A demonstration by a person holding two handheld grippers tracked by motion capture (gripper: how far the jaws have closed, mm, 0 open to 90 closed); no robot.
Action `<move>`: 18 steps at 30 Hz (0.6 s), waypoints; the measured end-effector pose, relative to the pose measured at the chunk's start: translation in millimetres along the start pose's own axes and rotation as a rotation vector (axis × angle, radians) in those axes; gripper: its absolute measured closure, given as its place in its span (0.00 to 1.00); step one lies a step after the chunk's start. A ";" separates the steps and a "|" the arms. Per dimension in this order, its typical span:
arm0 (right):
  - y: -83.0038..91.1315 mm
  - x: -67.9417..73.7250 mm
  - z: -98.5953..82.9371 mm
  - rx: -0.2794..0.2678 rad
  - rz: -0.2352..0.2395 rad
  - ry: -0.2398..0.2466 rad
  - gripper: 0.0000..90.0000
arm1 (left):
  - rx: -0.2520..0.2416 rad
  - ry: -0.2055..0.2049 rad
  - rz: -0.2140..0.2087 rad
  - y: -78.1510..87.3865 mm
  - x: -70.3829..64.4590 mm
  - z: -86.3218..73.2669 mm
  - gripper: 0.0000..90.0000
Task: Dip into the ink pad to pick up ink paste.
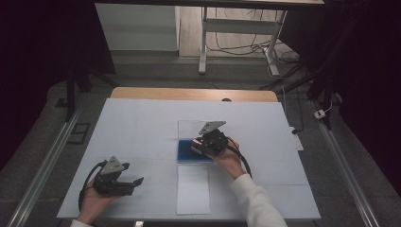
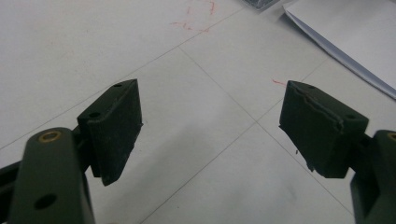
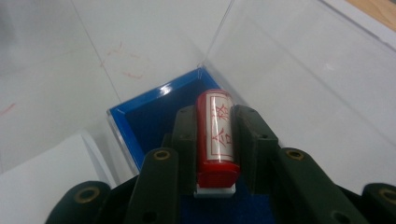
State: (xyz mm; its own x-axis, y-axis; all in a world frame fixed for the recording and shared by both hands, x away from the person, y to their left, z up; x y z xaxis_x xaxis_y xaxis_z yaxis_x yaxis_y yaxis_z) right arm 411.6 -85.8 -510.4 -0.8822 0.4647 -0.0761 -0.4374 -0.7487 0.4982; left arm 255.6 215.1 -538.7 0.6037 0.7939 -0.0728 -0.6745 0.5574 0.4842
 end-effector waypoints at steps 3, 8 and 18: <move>-0.2 -1.7 -0.3 -0.007 0.006 -0.021 0.78 | 0.002 0.001 -0.001 0.0 0.5 -0.3 0.24; 0.3 -3.3 -0.9 -0.002 0.010 -0.031 0.78 | 0.007 0.001 0.003 -1.0 0.4 -0.7 0.24; -0.2 0.0 -1.3 0.004 -0.009 -0.026 0.78 | 0.005 0.001 0.004 0.0 0.2 -0.8 0.24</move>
State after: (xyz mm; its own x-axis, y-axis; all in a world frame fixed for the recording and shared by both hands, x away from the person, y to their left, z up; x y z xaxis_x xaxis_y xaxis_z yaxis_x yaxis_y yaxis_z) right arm 411.5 -86.3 -511.6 -0.8733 0.4838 -0.0583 -0.4448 -0.7426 0.5007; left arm 255.4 215.4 -539.4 0.6008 0.7961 -0.0719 -0.6744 0.5532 0.4891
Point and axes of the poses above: each handheld gripper's, and its own axes: y roughly backward along the jaws, z roughly out of its top, x roughly to its left, the point moved 3 cm from there along -y, roughly forward along the jaws, and after that the axes turned 14 degrees about -x, right-handed, at the moved point
